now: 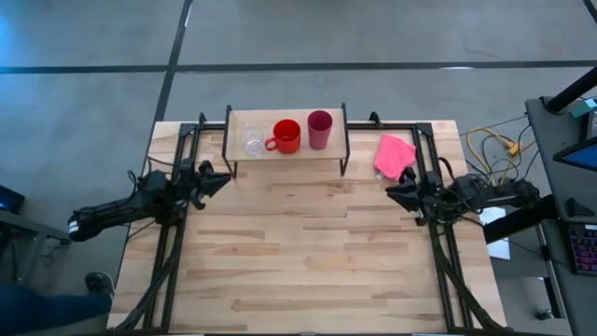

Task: Stack small to large cups/mugs on shelf
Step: Return to home position

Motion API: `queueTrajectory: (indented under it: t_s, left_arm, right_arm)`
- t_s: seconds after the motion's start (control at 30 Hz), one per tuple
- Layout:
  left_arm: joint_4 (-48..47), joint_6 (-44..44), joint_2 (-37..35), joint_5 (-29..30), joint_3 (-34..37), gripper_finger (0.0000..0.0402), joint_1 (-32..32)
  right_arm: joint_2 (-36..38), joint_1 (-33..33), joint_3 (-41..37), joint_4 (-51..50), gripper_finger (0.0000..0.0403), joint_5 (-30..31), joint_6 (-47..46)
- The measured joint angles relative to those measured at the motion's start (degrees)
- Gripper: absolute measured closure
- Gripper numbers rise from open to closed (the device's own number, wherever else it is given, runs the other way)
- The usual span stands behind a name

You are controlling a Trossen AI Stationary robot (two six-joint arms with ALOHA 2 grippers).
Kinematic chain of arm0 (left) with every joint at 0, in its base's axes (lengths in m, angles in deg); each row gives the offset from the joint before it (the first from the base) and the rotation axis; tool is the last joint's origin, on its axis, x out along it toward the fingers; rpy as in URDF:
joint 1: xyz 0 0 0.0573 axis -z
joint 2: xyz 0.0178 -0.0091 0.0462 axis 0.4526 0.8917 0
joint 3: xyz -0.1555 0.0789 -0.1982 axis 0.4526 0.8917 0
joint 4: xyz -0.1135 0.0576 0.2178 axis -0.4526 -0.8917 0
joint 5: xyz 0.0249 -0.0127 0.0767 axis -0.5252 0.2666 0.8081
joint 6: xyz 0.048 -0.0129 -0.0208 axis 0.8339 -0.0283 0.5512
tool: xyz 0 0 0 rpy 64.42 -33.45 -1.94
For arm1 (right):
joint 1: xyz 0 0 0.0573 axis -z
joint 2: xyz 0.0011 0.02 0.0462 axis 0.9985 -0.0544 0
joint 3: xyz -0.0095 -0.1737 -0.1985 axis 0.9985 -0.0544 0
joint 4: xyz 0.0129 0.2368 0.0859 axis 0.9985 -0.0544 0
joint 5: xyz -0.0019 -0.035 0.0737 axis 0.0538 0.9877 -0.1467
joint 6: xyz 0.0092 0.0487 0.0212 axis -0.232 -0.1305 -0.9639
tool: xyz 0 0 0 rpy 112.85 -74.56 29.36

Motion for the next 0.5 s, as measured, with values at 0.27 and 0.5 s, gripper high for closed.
queueTrajectory:
  t_s: [0.27, 0.5]
  left_arm:
    - [-8.7, -0.1, 0.2, 5.2, 0.0, 0.0349, 0.0]
    - [-10.3, -0.1, 1.3, 5.1, 0.0, 0.0349, 0.0]
  right_arm:
    - [0.0, 0.0, -2.7, 1.2, 0.0321, 0.1, -3.7]
    - [-0.1, 0.0, -2.7, 0.7, 0.0329, 0.1, -4.3]
